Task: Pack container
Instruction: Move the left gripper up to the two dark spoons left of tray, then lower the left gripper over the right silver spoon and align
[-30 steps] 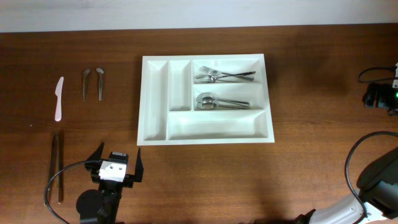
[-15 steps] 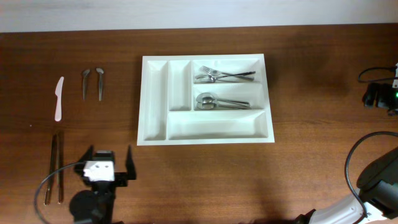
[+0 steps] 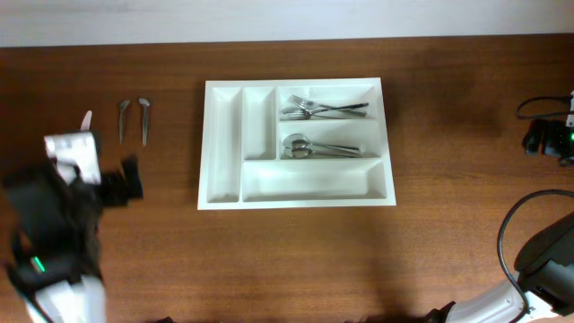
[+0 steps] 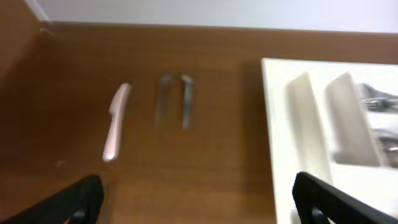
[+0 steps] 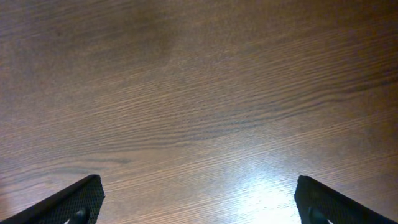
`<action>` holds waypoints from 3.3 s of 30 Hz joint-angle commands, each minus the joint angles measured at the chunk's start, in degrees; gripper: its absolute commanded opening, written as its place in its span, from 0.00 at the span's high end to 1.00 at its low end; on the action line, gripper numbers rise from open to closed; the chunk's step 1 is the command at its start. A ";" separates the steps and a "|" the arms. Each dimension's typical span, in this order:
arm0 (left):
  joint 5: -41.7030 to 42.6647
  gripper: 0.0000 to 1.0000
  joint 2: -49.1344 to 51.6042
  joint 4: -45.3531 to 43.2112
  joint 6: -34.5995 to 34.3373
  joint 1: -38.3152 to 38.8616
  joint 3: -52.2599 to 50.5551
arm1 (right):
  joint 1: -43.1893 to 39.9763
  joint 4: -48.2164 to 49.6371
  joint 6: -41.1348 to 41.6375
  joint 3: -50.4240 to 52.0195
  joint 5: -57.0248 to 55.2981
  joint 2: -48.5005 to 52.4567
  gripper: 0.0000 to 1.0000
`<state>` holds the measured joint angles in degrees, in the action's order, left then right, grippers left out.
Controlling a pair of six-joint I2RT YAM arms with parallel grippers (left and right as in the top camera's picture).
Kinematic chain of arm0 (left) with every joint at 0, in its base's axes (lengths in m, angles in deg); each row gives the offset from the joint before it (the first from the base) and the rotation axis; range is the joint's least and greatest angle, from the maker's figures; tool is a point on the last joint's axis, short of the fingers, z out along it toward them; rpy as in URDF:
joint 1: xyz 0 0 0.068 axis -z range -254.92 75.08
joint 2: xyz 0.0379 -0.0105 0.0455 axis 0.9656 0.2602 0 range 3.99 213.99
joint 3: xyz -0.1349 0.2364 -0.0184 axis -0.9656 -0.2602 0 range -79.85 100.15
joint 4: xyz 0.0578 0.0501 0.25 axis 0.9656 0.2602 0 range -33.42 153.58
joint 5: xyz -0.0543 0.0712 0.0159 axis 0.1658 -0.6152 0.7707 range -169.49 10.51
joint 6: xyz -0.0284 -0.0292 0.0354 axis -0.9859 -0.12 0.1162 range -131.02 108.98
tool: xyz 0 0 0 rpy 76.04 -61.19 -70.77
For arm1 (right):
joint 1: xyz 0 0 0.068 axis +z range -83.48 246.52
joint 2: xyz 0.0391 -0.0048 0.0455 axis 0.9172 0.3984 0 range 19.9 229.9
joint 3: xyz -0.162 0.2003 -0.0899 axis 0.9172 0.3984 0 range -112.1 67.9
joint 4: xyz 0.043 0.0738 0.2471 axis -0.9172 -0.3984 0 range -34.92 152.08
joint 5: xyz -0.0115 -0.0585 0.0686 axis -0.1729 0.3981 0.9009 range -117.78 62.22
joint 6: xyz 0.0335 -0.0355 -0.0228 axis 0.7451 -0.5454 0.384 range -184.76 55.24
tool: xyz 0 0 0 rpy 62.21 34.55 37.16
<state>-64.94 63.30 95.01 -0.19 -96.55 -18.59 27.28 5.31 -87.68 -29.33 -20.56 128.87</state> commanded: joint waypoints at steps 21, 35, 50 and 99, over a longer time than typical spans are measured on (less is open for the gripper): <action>2.89 0.01 46.14 22.25 2.93 3.45 47.52 | -0.11 0.09 0.02 0.28 0.74 0.50 0.01; -7.61 0.01 56.54 27.12 2.84 9.81 51.04 | -0.11 0.07 0.02 0.28 0.74 0.50 0.01; -11.80 0.01 69.18 24.17 1.44 8.57 51.01 | -0.11 0.09 0.02 0.28 0.74 0.50 0.02; -11.13 0.01 76.65 10.80 -8.68 8.76 55.89 | -0.11 0.07 0.02 0.28 0.74 0.50 0.01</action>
<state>-75.50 139.54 105.40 -7.77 -87.81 33.56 27.28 5.35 -87.68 -29.33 -20.56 128.87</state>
